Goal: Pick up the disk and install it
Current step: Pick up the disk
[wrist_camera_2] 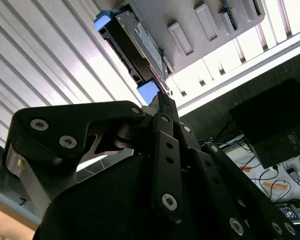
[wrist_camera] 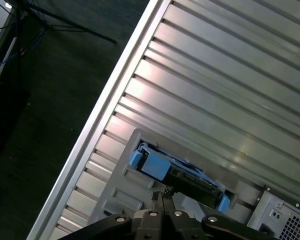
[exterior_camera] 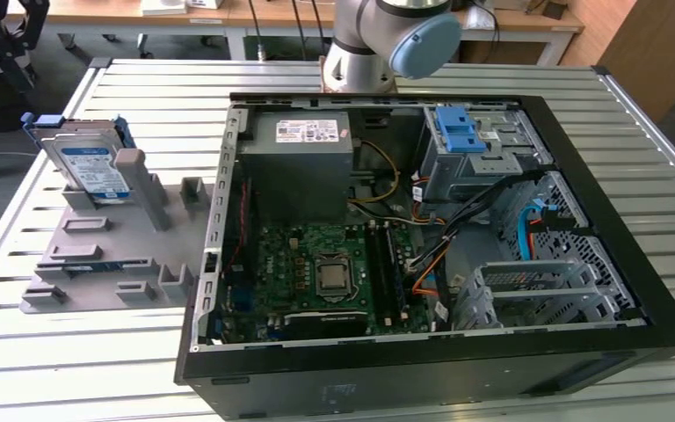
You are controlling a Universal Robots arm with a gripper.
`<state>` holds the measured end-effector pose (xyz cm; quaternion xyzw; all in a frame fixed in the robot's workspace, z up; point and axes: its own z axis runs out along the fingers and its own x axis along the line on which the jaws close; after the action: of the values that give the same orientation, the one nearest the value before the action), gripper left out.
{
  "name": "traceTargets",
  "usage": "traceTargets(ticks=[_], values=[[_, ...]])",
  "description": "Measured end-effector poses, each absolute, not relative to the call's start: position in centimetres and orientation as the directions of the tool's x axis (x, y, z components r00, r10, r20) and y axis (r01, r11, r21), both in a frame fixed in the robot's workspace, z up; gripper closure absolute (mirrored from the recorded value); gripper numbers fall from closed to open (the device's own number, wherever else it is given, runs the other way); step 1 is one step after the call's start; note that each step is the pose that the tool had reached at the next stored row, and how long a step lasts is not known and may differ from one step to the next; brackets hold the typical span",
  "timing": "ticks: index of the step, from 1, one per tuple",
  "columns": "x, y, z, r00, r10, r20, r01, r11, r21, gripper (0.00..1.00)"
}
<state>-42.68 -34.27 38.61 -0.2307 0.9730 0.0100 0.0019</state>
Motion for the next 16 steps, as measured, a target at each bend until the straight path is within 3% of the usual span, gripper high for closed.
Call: traceTargets(ticks=[16], values=[[-42.70,-34.27,38.61,-0.839,-0.545,-0.008,-0.545,0.838,0.017,0.89]])
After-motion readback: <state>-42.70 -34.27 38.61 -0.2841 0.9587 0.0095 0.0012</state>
